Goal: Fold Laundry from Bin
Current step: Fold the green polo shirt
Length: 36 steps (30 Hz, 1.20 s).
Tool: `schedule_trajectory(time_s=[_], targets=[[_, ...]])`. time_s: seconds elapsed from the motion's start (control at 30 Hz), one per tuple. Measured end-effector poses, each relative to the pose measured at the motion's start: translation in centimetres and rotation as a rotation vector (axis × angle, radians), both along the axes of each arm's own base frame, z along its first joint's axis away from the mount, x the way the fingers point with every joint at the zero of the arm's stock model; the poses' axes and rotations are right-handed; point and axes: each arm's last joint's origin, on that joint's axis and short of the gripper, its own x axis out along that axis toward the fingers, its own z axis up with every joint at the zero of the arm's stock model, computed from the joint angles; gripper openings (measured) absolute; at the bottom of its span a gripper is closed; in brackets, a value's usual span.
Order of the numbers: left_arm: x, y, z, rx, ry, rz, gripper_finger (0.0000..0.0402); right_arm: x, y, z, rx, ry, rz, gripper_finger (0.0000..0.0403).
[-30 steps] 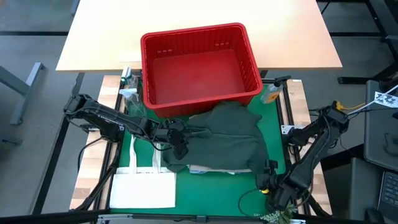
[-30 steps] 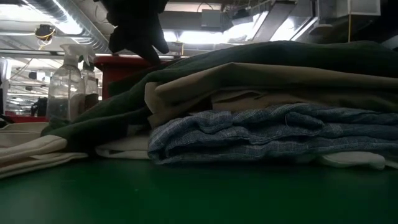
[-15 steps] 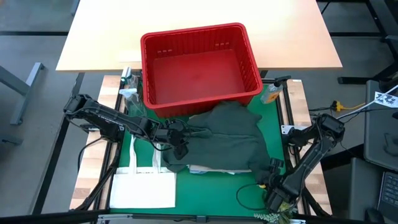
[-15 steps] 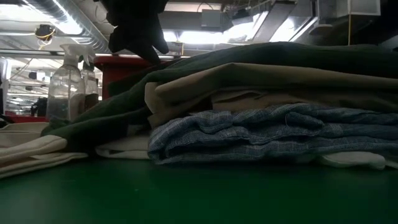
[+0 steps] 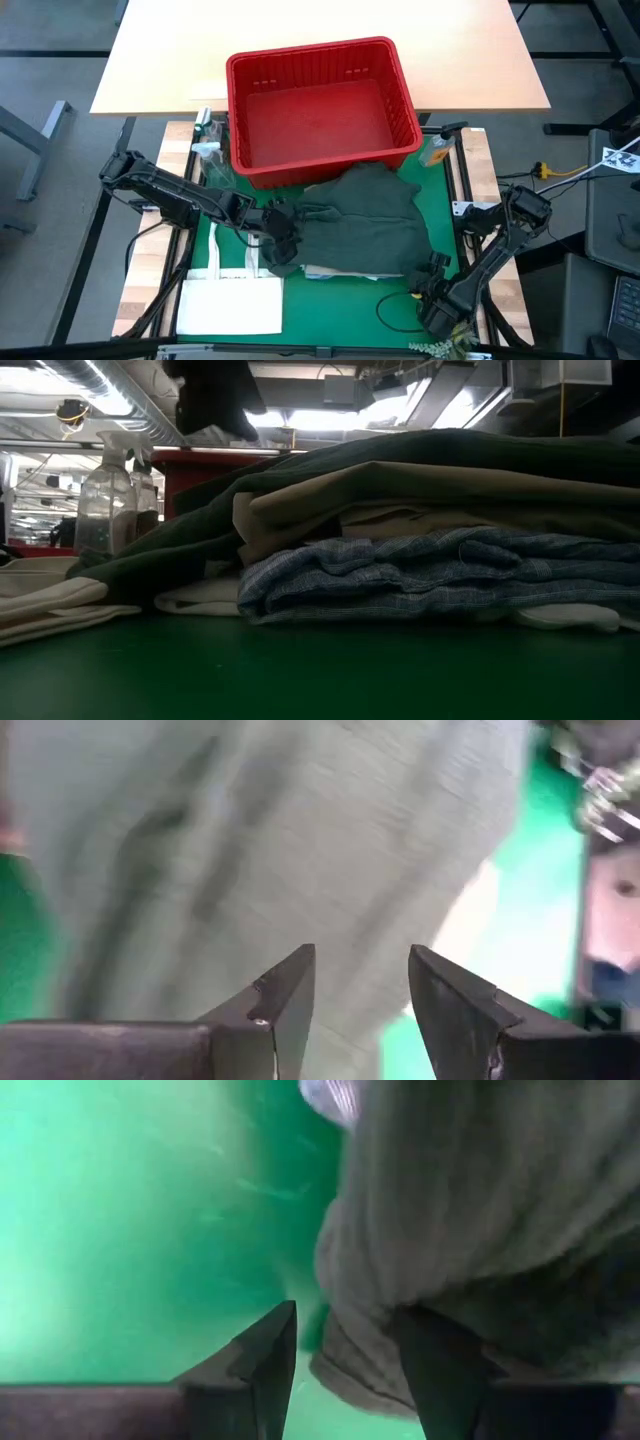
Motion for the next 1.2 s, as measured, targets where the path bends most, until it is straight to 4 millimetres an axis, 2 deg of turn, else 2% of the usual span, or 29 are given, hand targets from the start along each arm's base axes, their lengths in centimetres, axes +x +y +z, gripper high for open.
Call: schedule_trajectory(time_s=[0.1, 0.23, 0.43, 0.67, 0.83, 1.03, 1.2], targets=[[-0.4, -1.7, -0.1, -0.08, 0.02, -0.068, 0.0148, -0.3, -0.3, -1.1, 0.001, 0.046, -0.009, 0.017], [-1.1, -4.5, -0.9, -0.14, 0.068, -0.107, 0.0141, -0.6, -0.6, -1.5, 0.007, 0.056, -0.008, 0.017], [-1.9, -7.9, -2.6, -0.04, 0.066, -0.045, 0.0141, -0.5, -0.6, -1.6, 0.01, 0.056, -0.005, 0.017], [-1.6, -10.1, -6.2, 0.049, 0.151, -0.047, 0.0141, -0.6, -0.6, -1.6, 0.018, 0.067, -0.008, 0.017], [-1.2, -10.4, -9.3, 0.13, 0.255, -0.026, 0.0141, -0.6, -0.6, -1.6, 0.021, 0.072, -0.009, 0.017], [-1.4, -9.1, -12.6, 0.174, 0.466, 0.115, 0.0141, -0.6, -0.5, -1.7, 0.034, 0.093, -0.015, 0.017], [-2.0, -8.2, -13.0, 0.181, 0.597, 0.164, 0.0141, -0.7, -0.5, -1.7, 0.051, 0.124, -0.036, 0.017]])
